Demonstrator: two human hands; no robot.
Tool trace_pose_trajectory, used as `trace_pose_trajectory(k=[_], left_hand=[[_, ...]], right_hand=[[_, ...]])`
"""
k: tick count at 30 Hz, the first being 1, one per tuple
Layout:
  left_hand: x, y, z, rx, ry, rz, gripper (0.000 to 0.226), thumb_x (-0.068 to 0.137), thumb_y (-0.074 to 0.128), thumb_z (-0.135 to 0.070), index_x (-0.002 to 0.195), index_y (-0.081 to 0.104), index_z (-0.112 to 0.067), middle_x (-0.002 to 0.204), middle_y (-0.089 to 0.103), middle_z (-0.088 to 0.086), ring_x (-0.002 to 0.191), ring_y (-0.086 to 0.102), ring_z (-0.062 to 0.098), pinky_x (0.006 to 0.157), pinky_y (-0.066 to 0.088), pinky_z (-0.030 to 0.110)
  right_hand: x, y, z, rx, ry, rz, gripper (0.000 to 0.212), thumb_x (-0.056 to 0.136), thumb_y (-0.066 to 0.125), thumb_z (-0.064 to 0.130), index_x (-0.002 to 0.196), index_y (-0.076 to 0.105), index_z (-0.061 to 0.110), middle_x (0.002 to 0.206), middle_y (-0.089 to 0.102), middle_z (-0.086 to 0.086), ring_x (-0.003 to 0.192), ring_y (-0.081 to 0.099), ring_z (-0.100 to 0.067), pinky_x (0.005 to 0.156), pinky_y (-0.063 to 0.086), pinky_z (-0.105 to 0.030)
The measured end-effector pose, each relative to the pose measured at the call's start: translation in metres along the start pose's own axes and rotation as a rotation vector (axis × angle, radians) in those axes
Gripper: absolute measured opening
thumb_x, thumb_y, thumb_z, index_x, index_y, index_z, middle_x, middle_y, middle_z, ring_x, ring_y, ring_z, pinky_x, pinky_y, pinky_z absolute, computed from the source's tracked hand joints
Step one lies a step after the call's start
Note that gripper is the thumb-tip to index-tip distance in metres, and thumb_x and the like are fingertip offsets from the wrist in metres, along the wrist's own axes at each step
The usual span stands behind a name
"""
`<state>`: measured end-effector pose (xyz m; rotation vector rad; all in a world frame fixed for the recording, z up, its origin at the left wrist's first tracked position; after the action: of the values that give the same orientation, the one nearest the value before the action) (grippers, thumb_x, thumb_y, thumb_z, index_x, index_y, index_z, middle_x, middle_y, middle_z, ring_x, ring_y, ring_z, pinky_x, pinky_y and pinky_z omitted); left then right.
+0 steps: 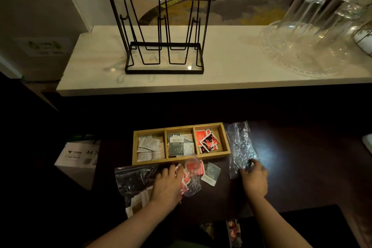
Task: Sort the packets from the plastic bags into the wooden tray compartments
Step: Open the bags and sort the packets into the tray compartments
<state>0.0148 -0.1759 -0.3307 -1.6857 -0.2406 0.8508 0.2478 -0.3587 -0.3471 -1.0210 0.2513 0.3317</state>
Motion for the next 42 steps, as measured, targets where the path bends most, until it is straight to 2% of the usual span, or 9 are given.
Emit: trace_pose_trajectory(k=[8,12,16,20,23,28,31,36,42], left_hand=[[0.006,-0.021,0.01,-0.388,-0.016,-0.11,0.078,0.076,0.071,-0.029,0.142,0.029,-0.027,0.138,0.037,-0.004,0.127,0.038,0.015,0.104,0.042,0.032],[0.0,-0.035,0.021,-1.056,-0.13,0.036,0.058,0.08,0.066,-0.013,0.131,0.042,-0.026,0.12,0.052,-0.005,0.097,0.062,0.014,0.073,0.059,0.029],[-0.007,-0.051,0.018,-1.809,-0.193,0.251,0.043,0.077,0.05,-0.013,0.117,0.052,-0.027,0.124,0.051,0.015,0.105,0.055,0.033,0.094,0.047,0.06],[-0.01,-0.062,0.014,-2.348,-0.286,0.342,0.036,0.087,0.032,-0.014,0.115,0.053,-0.004,0.101,0.062,0.022,0.084,0.06,0.029,0.083,0.053,0.053],[-0.009,-0.063,0.015,-2.187,-0.247,0.351,0.045,0.086,0.029,-0.012,0.122,0.052,0.0,0.091,0.069,0.018,0.077,0.065,0.026,0.071,0.056,0.044],[-0.002,-0.078,0.037,-1.433,-0.068,0.011,0.048,0.077,0.043,-0.019,0.122,0.054,-0.031,0.127,0.055,0.006,0.099,0.056,0.011,0.071,0.048,0.025],[0.0,-0.079,0.048,-1.19,-0.021,-0.167,0.038,0.093,0.048,-0.014,0.124,0.052,-0.036,0.13,0.049,0.0,0.1,0.055,0.005,0.064,0.049,0.013],[-0.003,-0.065,0.059,-1.01,-0.044,-0.22,0.043,0.091,0.054,-0.02,0.13,0.048,-0.038,0.12,0.04,-0.009,0.096,0.058,0.012,0.06,0.061,0.03],[-0.008,-0.045,0.059,-0.938,-0.014,-0.159,0.053,0.087,0.058,-0.011,0.133,0.044,-0.032,0.125,0.037,-0.008,0.117,0.045,0.011,0.069,0.057,0.015]], right_hand=[[-0.024,-0.033,0.039,-0.009,-0.162,-0.253,0.035,0.09,0.057,0.033,0.124,0.049,0.028,0.112,0.052,-0.009,0.073,0.051,-0.018,0.066,0.042,-0.033],[-0.035,-0.027,0.073,0.074,-0.334,-0.215,0.027,0.09,0.056,0.022,0.117,0.055,0.022,0.113,0.05,-0.003,0.081,0.05,-0.011,0.066,0.045,-0.031],[-0.045,0.015,0.11,0.262,-0.464,0.133,0.014,0.091,0.054,0.01,0.102,0.061,0.015,0.103,0.06,-0.002,0.078,0.057,-0.004,0.065,0.045,-0.015],[-0.087,0.077,0.135,0.591,-0.276,0.767,0.028,0.092,0.053,0.035,0.107,0.062,0.013,0.101,0.067,-0.01,0.085,0.064,-0.027,0.072,0.055,-0.035],[-0.109,0.083,0.159,0.726,-0.208,0.951,0.055,0.094,0.035,0.054,0.111,0.061,0.009,0.098,0.069,-0.01,0.085,0.066,-0.03,0.072,0.056,-0.041],[-0.103,0.059,0.188,0.738,-0.177,0.962,0.08,0.086,0.031,0.068,0.106,0.063,-0.003,0.095,0.069,-0.016,0.082,0.067,-0.034,0.068,0.058,-0.042],[-0.098,0.054,0.188,0.658,-0.135,1.022,0.065,0.093,0.039,0.056,0.108,0.063,-0.003,0.098,0.07,-0.016,0.086,0.069,-0.032,0.07,0.059,-0.04],[-0.091,0.056,0.177,0.492,-0.113,1.052,0.021,0.09,0.056,0.002,0.106,0.061,-0.009,0.092,0.068,-0.018,0.067,0.07,-0.018,0.054,0.058,-0.024],[-0.106,0.059,0.176,0.339,-0.199,1.121,0.032,0.086,0.064,0.021,0.105,0.065,-0.005,0.087,0.072,-0.012,0.068,0.068,-0.018,0.057,0.058,-0.026]])
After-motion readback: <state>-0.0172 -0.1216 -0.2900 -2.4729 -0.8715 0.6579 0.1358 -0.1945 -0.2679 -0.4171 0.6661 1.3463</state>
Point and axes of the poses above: each hand's wrist, its own x-axis towards the middle knuckle, its own y-axis out of the palm, z = x × y, the point moved 10 cm from there along x, towards the middle knuckle
